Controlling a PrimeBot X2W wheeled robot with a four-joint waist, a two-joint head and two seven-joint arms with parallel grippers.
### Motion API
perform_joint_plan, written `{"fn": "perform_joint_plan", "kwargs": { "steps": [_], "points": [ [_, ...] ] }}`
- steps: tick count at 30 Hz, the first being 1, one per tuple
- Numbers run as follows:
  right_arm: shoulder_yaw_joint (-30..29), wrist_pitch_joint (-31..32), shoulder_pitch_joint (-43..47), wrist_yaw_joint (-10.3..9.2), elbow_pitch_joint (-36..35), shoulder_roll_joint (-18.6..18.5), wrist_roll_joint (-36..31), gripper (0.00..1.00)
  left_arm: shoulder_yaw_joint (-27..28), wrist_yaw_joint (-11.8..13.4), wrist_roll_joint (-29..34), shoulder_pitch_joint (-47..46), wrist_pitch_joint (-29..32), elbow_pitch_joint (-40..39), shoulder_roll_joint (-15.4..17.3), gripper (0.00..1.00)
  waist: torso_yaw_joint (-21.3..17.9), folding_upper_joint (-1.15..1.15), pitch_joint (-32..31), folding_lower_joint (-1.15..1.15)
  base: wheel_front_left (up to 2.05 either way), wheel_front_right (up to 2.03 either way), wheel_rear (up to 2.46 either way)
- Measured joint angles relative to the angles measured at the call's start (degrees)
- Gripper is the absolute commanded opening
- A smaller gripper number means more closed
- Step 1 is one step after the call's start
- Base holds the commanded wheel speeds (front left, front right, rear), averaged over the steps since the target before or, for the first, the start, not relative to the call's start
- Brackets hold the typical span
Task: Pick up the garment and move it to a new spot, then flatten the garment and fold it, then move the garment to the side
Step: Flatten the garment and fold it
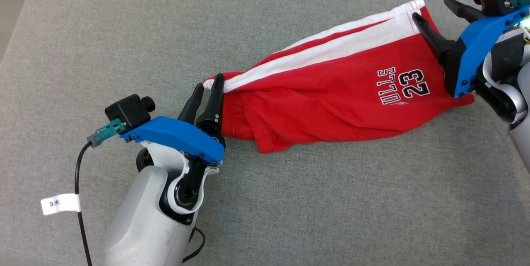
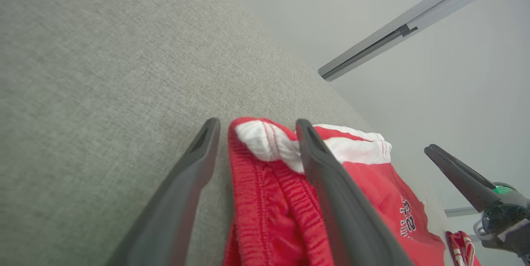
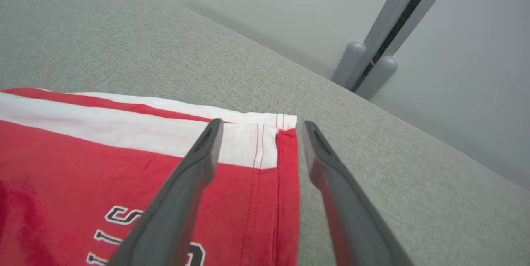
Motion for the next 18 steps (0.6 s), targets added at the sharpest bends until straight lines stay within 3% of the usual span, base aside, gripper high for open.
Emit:
{"fn": "perform_joint_plan", "kwargs": {
  "steps": [4,10,13,18],
  "points": [
    [-0.49,-2.03,0.32,0.00,2.54,0.54,2.19,1.00,-0.65,-2.30,1.93,0.85,-3.37,0.24,0.32,1.00,0.04,0.00,-1.90,0.00,0.00,0.00,0.00],
    [-1.89,-2.77,3.75,0.00,5.17,1.22,4.92,1.00,-1.07,-5.20,5.65,3.64,-12.01,0.43,3.45,1.00,-0.18,0.00,-5.49,-0.02,0.00,0.00,0.00],
    [-2.91,-2.97,5.14,0.00,5.97,1.60,6.12,1.00,-1.66,-5.48,11.54,4.03,-15.44,1.81,6.23,1.00,-0.53,0.00,-6.72,-0.02,0.00,0.00,0.00],
    [-4.26,-3.33,6.36,0.00,6.72,2.49,6.83,1.00,1.89,-5.45,21.24,4.11,-16.60,0.93,7.36,1.00,-0.64,0.00,-6.90,-0.02,0.00,0.00,0.00]
  ]
}}
